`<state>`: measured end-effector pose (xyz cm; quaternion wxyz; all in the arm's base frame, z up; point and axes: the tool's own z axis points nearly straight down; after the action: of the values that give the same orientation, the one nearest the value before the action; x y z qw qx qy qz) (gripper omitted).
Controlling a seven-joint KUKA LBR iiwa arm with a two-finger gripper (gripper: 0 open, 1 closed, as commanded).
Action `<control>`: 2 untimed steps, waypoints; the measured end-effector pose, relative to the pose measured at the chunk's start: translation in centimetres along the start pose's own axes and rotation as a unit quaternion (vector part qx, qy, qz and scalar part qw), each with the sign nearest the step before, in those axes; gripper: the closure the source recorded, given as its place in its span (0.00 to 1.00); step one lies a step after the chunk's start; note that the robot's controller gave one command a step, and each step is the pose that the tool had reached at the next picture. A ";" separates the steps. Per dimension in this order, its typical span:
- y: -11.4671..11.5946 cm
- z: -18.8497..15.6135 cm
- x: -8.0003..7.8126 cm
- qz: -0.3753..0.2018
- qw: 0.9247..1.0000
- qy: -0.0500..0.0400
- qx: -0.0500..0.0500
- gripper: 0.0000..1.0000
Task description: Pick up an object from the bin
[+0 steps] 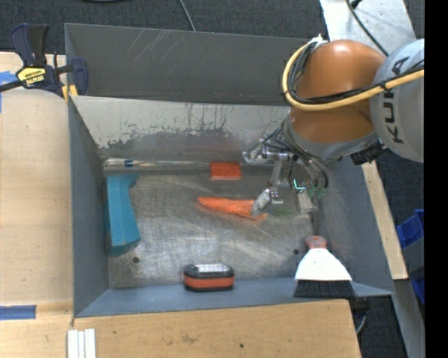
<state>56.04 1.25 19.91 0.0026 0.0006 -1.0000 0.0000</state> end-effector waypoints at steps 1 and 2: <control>0.0 -0.5 -0.2 0.000 1.000 -0.004 0.000 0.00; -1.2 4.6 -1.2 -0.017 1.000 -0.008 0.000 0.00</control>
Offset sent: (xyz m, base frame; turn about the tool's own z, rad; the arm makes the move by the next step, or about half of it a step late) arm 0.0212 -0.0296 -0.1291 -0.0824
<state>57.21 0.08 15.29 -0.0051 0.0175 -0.9998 0.0002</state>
